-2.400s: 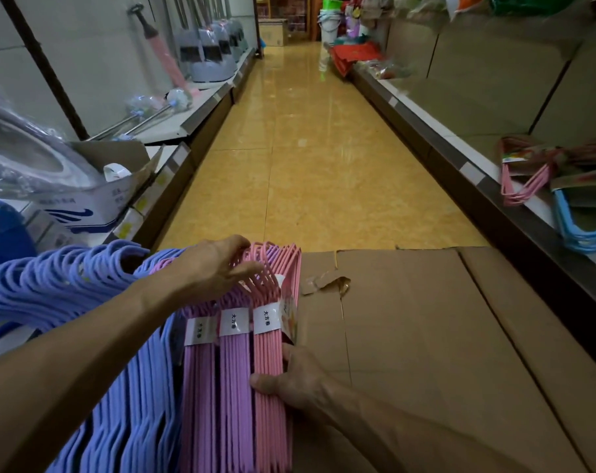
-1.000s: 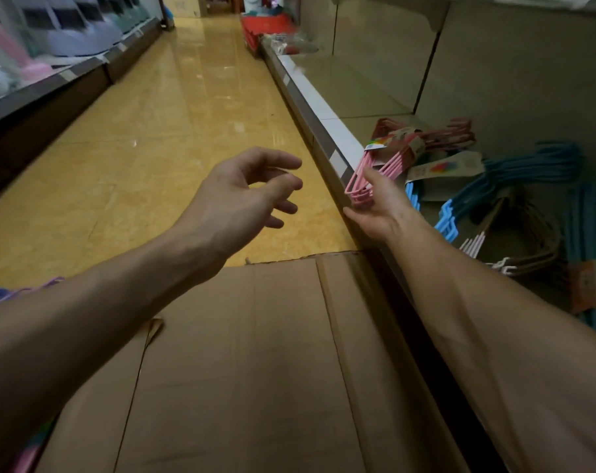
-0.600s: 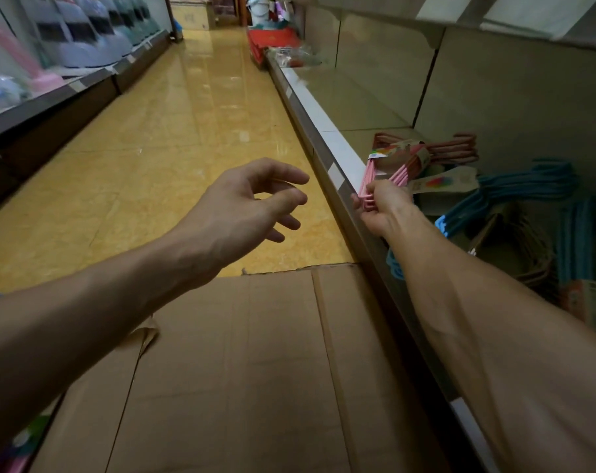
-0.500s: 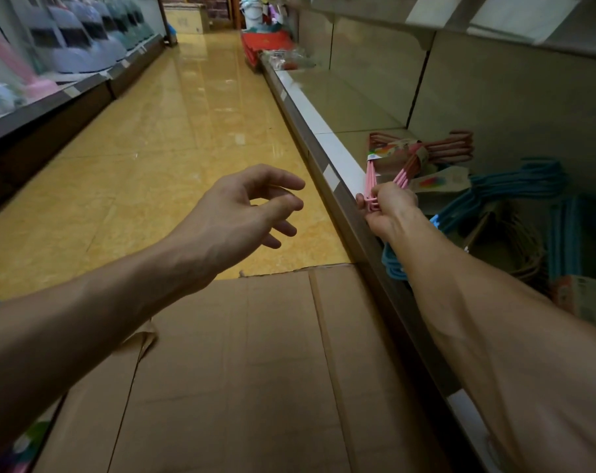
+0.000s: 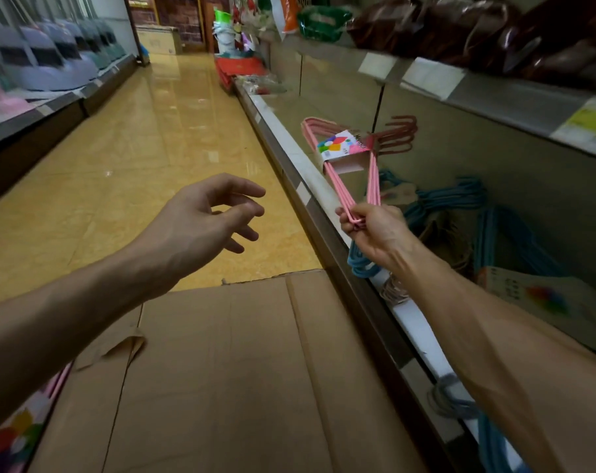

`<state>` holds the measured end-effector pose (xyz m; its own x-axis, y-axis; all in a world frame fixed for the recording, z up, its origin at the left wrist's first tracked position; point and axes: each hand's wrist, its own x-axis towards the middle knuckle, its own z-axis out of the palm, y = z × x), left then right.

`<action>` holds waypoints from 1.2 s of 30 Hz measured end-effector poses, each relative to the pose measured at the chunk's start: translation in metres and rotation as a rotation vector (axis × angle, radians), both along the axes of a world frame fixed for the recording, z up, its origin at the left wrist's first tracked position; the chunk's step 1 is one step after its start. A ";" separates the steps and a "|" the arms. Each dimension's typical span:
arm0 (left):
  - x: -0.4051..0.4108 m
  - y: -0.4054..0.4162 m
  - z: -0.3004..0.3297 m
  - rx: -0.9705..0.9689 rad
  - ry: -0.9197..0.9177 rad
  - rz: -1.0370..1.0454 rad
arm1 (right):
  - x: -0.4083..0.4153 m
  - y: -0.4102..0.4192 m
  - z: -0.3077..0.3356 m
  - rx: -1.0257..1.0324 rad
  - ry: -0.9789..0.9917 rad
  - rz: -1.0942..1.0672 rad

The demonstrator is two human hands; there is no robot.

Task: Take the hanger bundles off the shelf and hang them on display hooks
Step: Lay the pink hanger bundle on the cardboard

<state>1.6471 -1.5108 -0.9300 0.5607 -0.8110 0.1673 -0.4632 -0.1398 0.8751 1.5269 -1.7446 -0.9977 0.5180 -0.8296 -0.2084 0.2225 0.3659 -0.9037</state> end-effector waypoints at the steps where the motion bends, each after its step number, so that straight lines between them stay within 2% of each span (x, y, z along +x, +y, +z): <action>1: 0.000 0.009 0.002 0.001 -0.004 0.010 | -0.005 0.012 0.005 0.007 -0.010 0.040; 8: 0.010 0.074 0.008 0.042 0.081 0.168 | -0.034 0.105 0.044 0.046 -0.015 0.304; 13: 0.018 0.091 0.029 -0.011 0.366 0.332 | -0.033 0.159 0.063 0.123 -0.112 0.477; 17: 0.028 0.107 0.044 -0.061 0.578 0.370 | -0.031 0.194 0.079 0.177 -0.193 0.633; 20: 0.036 0.120 0.053 -0.186 0.741 0.359 | -0.029 0.216 0.091 0.157 -0.203 0.713; 27: 0.043 0.145 0.088 -0.635 1.066 0.293 | -0.032 0.244 0.090 0.089 -0.200 0.898; 31: 0.047 0.156 0.080 -0.663 1.097 0.308 | -0.034 0.257 0.081 -0.041 -0.093 0.991; 36: 0.058 0.173 0.061 -0.736 1.140 0.305 | -0.020 0.277 0.082 -0.177 0.085 0.983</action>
